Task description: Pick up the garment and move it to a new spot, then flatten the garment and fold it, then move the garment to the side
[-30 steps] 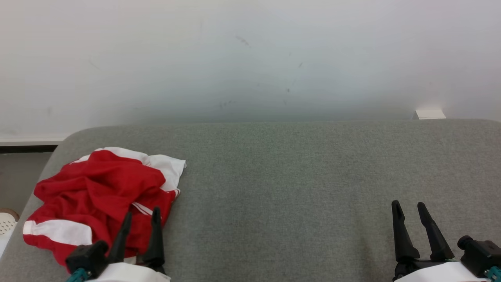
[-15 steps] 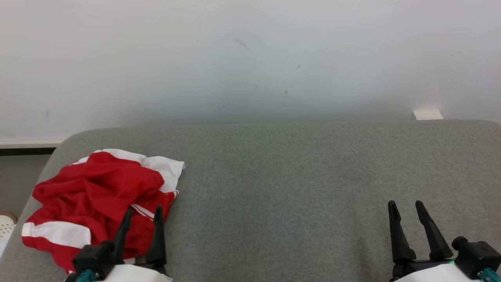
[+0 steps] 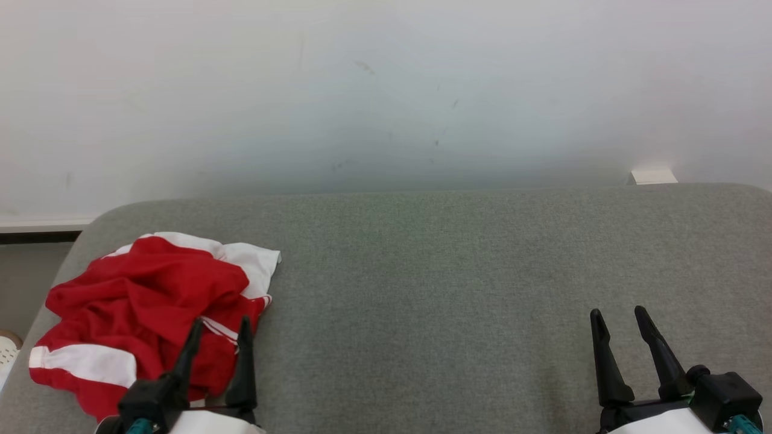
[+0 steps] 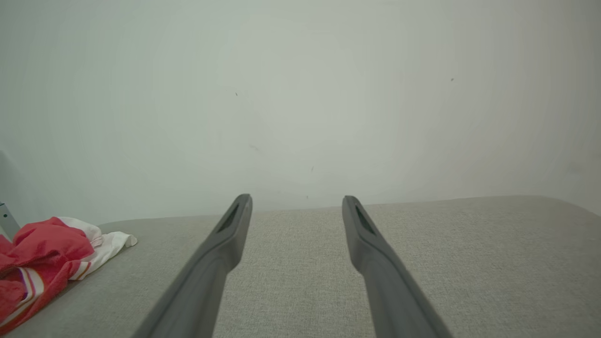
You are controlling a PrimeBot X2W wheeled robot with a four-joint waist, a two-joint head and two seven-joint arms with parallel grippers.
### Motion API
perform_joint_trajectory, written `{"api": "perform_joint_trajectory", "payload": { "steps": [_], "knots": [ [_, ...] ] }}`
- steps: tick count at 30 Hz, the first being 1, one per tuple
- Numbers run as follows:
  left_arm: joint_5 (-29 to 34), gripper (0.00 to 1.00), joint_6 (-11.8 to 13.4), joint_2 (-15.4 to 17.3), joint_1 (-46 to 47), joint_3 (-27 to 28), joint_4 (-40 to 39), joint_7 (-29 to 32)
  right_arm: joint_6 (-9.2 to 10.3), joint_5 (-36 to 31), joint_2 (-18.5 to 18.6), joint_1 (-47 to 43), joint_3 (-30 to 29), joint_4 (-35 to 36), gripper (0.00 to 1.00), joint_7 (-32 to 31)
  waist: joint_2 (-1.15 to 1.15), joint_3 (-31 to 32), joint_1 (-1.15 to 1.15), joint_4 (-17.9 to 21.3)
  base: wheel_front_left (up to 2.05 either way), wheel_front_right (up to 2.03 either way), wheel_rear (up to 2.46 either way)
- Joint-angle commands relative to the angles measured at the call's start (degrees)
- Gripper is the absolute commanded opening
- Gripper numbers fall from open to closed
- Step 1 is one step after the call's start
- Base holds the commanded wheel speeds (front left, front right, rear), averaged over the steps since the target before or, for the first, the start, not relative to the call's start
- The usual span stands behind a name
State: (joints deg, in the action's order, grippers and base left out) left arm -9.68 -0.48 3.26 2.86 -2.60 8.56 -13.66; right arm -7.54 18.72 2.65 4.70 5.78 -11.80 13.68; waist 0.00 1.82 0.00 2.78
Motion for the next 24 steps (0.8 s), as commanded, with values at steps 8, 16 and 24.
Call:
{"api": "perform_joint_trajectory", "payload": {
  "steps": [8, 16, 24],
  "knots": [
    [2.77, 1.00, -0.69, -0.13, -0.62, 0.61, 0.27, -1.18, 0.09, -2.40, 0.40, 0.75, 0.50, 0.09, 1.00, 1.13, 0.00, 0.16, 0.00, 0.14, 0.00, 0.00, 0.00],
    [3.10, 1.00, -1.28, -0.25, -0.70, 0.85, 1.13, -1.51, 0.10, -2.91, 0.39, 0.82, 0.57, -0.10, 1.00, 1.46, 0.00, 0.26, 0.00, 0.30, 0.00, 0.00, 0.00],
    [1.57, 1.00, -1.10, -0.29, -0.62, 0.78, 1.37, -1.51, 0.10, -2.30, 0.39, 0.84, 0.48, -0.34, 1.00, 1.46, 0.00, 0.32, 0.00, 0.41, 0.00, 0.00, 0.00]
  ]
}}
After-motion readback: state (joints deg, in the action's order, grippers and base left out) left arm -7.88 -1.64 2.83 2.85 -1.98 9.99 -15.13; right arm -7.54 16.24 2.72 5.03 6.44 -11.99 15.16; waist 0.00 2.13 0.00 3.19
